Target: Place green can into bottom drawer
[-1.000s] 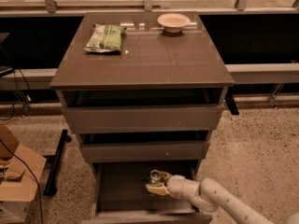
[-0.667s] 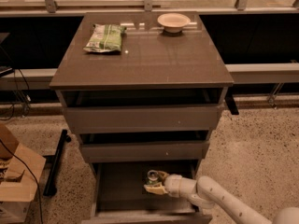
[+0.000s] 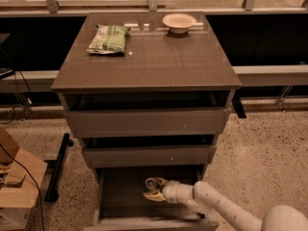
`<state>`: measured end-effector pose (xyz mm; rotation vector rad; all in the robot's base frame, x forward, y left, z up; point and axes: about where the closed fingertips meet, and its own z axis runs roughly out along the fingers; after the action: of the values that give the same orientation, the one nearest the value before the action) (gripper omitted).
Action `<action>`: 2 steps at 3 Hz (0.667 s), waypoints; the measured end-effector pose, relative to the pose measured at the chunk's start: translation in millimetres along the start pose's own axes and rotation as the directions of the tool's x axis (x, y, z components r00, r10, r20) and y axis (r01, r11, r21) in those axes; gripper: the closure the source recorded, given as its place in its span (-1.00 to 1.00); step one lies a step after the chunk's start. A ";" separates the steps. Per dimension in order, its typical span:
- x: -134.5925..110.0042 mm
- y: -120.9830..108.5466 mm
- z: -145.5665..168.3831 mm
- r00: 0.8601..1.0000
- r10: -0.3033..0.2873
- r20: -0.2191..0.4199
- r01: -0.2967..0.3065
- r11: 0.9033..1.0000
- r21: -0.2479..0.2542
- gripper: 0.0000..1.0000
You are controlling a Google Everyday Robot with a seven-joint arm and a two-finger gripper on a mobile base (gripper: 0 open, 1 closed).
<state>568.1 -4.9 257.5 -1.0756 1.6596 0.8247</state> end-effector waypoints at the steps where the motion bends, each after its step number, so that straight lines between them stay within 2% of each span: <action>1: 22.5 -7.4 18.4 1.000 -0.006 -0.023 0.007 0.999 0.046 0.15; 2: 21.1 -5.6 19.0 1.000 -0.004 -0.021 0.005 0.999 0.041 -0.32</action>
Offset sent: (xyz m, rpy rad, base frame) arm 0.0081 0.0060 -0.0213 -0.0251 -0.0090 -0.0318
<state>576.8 3.9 231.3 -1.0627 1.6840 0.7750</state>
